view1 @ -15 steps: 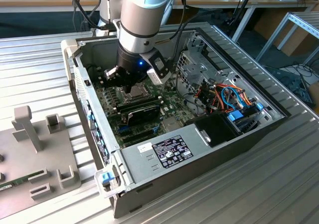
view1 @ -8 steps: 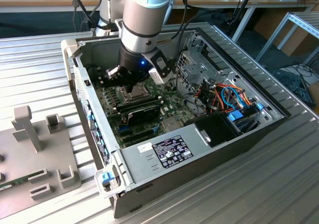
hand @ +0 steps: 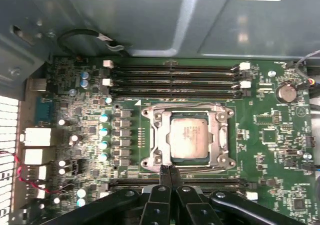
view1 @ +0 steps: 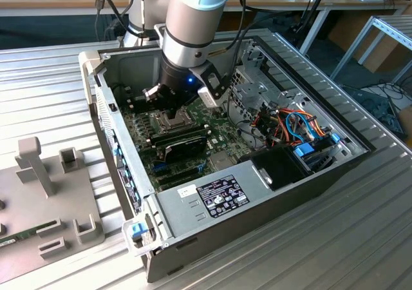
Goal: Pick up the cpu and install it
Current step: 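Install the second cpu locking lever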
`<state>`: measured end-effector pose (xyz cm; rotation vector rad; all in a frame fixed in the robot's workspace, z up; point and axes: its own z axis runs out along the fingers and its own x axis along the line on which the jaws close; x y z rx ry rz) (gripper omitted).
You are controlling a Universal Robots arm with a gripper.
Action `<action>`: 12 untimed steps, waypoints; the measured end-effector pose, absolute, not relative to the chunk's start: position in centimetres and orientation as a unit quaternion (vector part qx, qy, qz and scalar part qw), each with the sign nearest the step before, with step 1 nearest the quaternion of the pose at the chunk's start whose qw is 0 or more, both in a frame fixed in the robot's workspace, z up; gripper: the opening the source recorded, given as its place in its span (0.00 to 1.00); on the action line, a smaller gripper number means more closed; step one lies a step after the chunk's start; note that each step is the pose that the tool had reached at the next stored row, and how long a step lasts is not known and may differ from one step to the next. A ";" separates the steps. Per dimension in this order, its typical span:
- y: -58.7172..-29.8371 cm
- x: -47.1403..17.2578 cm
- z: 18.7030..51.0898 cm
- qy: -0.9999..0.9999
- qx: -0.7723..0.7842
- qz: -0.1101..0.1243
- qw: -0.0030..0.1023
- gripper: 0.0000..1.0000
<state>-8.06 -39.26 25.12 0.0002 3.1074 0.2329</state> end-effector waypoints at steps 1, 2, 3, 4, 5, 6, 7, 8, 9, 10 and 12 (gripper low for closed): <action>-39.2 -7.7 25.1 0.997 0.000 0.075 0.013 0.11; -39.2 -7.5 25.1 0.997 0.000 0.075 0.013 0.11; -39.2 -7.3 25.1 0.997 0.000 0.075 0.013 0.11; -39.2 -7.0 25.1 0.997 0.000 0.075 0.013 0.11; -39.2 -6.8 25.1 0.997 0.000 0.075 0.013 0.11; -39.2 -6.6 25.1 0.997 0.000 0.075 0.013 0.11; -39.2 -6.5 25.1 0.997 0.000 0.075 0.013 0.11; -39.2 -6.2 25.1 0.997 0.000 0.075 0.013 0.11; -39.2 -6.1 25.1 0.997 0.000 0.075 0.013 0.11; -39.2 -5.8 25.1 0.997 0.000 0.075 0.013 0.11; -39.2 -5.8 25.1 0.997 0.000 0.075 0.013 0.11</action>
